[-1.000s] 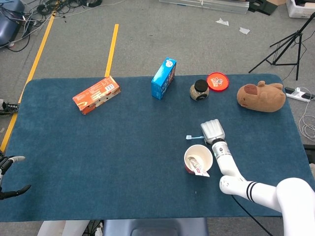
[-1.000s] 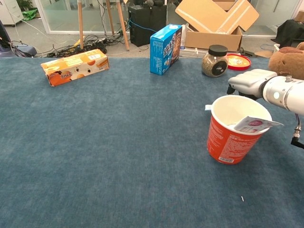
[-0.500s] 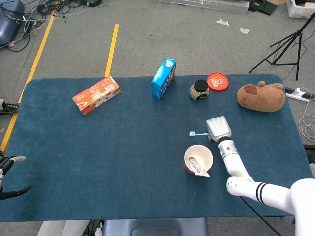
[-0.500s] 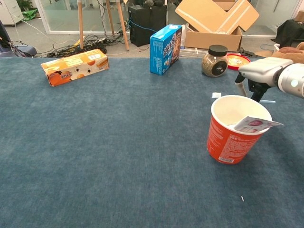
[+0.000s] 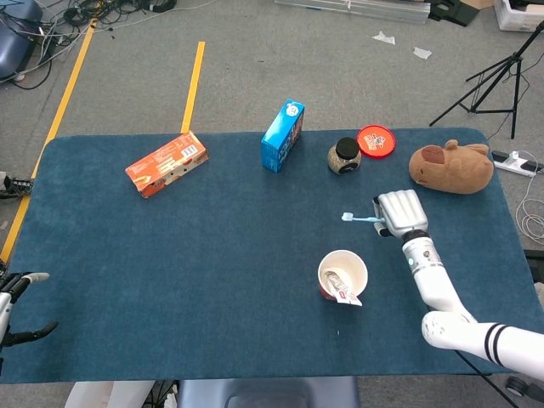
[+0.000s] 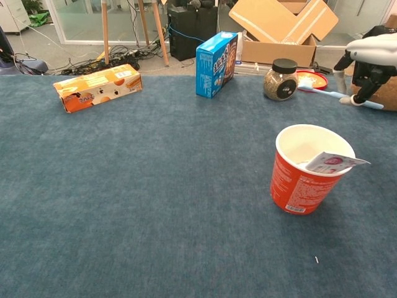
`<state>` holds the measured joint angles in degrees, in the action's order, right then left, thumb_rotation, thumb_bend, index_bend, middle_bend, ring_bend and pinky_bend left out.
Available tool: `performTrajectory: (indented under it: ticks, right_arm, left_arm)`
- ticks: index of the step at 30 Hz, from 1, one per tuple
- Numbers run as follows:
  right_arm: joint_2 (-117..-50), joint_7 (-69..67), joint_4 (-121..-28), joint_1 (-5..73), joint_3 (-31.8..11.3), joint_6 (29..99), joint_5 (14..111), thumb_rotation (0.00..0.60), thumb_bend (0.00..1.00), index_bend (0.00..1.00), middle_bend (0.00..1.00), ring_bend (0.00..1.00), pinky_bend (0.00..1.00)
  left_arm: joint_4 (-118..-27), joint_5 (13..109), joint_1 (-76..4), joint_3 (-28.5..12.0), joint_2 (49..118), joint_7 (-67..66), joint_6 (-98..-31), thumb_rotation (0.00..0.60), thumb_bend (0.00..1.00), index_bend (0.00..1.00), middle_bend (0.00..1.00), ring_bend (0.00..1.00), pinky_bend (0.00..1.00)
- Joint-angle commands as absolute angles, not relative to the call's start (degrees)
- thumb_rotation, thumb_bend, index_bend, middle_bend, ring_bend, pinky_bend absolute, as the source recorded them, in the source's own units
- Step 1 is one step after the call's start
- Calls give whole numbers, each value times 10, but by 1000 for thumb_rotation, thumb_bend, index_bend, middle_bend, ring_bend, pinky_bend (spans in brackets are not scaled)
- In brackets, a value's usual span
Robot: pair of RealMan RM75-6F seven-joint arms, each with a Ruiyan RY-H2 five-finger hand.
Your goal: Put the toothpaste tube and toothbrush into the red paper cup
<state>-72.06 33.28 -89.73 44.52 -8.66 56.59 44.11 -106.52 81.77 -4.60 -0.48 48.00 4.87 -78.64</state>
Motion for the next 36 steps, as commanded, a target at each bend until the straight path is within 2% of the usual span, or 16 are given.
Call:
performTrajectory:
  ticks: [1,10,19,36]
  right_arm:
    - [-688,296,-946,427,-92,577,481,600,299,624,1000,1000,1000]
    - [-629,231,-1059,395,-86,595,586,600,299,625,1000,1000,1000]
    - [-601,178,-1127,375,-75,595,670,600,300,629,1000,1000,1000]
    - [-644,89,-1096,364,-58,565,733,600,299,629,1000,1000,1000]
  left_arm:
    - [-1065,818,-46,-4,481,47,-786,600,0,252,267,199,203]
    - [-1067,818,-47,-3,482,43,-785,600,0,252,267,199,203]
    - [-1067,816,-46,-4,481,45,-786,600,0,252,267,199,203]
    - [-1068,816,-46,-4,479,50,-787,600,0,252,267,199,203]
